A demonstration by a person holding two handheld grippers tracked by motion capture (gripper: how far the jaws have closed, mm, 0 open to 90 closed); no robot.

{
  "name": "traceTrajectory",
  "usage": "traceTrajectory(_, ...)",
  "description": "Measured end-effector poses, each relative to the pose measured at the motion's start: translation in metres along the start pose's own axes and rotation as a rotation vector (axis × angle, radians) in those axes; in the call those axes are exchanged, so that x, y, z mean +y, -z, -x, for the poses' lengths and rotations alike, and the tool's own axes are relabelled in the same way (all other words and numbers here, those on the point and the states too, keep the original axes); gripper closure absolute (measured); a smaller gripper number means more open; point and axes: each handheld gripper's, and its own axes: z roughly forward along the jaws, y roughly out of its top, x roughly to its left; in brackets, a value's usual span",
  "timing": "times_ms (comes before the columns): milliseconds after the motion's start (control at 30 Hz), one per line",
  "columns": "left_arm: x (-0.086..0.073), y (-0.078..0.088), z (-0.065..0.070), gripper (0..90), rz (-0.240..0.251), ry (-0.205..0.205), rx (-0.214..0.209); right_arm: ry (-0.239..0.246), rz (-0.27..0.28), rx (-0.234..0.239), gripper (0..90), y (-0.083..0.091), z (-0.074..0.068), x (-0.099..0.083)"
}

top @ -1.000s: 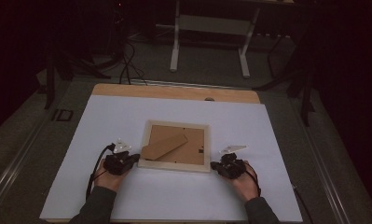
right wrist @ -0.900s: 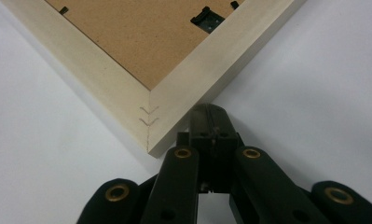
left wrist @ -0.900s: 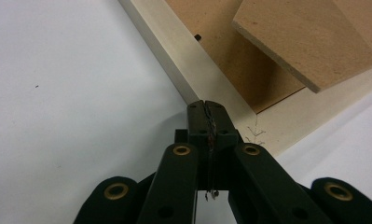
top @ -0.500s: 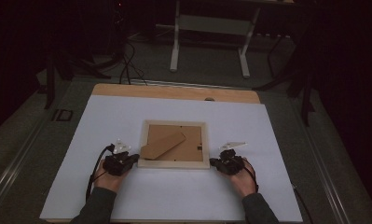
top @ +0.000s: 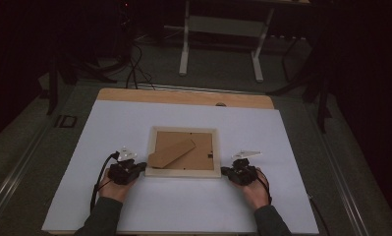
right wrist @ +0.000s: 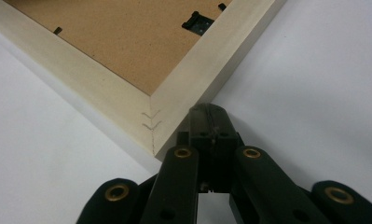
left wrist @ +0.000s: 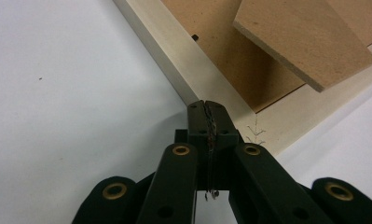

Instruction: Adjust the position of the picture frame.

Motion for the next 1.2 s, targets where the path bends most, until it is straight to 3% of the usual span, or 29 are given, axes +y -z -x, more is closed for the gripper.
traceTrajectory(300,0.000,0.000,0.001,90.0,-0.005,-0.006,0.015,0.002,0.005,-0.024,89.9,-0.002,-0.001,0.002)
traceTrajectory(367,0.001,-0.001,0.000,85.3,-0.009,-0.004,0.031,0.023,0.006,-0.040,89.8,-0.001,-0.003,0.002)
traceTrajectory(433,0.001,0.000,-0.003,81.7,-0.001,0.009,0.022,0.053,0.007,-0.083,89.4,0.001,-0.003,0.002)
traceTrajectory(533,0.001,0.002,-0.005,78.4,0.010,0.010,0.039,0.038,0.033,-0.107,86.3,0.007,0.003,0.001)
traceTrajectory(700,0.002,0.006,-0.008,71.1,0.038,0.025,0.049,-0.011,0.071,-0.113,81.9,0.019,0.017,-0.003)
traceTrajectory(933,0.003,0.015,-0.015,65.1,0.091,0.055,0.058,-0.016,0.092,-0.104,75.5,0.026,0.021,-0.003)
traceTrajectory(1067,0.005,0.020,-0.016,63.2,0.101,0.028,0.107,-0.019,0.094,-0.100,73.0,0.026,0.023,-0.003)
traceTrajectory(1200,0.006,0.026,-0.016,62.9,0.134,0.031,0.105,-0.019,0.097,-0.092,72.3,0.026,0.023,-0.004)
